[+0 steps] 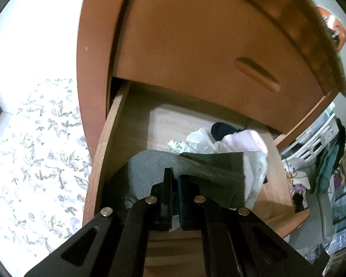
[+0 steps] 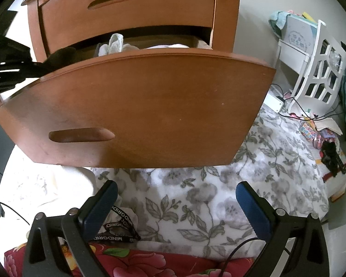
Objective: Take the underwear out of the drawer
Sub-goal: 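Close the left gripper on the grey garment in the drawer, then lift the grey garment up out of the drawer with the left gripper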
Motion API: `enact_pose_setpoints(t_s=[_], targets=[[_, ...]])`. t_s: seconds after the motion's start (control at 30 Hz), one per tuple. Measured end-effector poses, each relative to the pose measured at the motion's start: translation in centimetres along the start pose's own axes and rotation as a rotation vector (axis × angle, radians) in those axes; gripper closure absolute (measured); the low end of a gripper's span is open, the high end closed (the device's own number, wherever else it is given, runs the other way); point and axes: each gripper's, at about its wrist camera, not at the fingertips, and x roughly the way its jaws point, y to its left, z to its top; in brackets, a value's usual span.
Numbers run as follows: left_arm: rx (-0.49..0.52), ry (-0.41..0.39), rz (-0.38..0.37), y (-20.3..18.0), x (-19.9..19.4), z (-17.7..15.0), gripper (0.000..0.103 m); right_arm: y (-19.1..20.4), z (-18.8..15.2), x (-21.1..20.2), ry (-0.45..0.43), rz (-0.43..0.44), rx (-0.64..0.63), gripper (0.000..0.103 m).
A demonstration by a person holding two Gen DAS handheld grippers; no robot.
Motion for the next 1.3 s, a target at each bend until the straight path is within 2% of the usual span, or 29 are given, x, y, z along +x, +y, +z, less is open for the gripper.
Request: enact_pose_setpoints(t_s=[0.27, 0.63, 1.1, 1.3], targets=[[-0.024, -0.117, -0.052, 0.3, -1.9, -0.9, 0.100, 0.2, 0.0, 0.1, 0.005, -0.008, -0.007, 0.000], [-0.064, -0.186, -0.133, 1.3, -4.3, -1.2, 0.100, 0.1, 0.0, 0.0, 0.005, -0.020, -0.006, 0.000], [-0.067, -0.320, -0.288, 1.3, -9.0, 0.4, 0.100, 0.4, 0.2, 0.5, 0.023, -0.029, -0.017, 0.000], [-0.070, -0.361, -0.314, 1.2, -11.2, 0.6, 0.100, 0.4, 0.1, 0.4, 0.019, -0.032, -0.020, 0.000]])
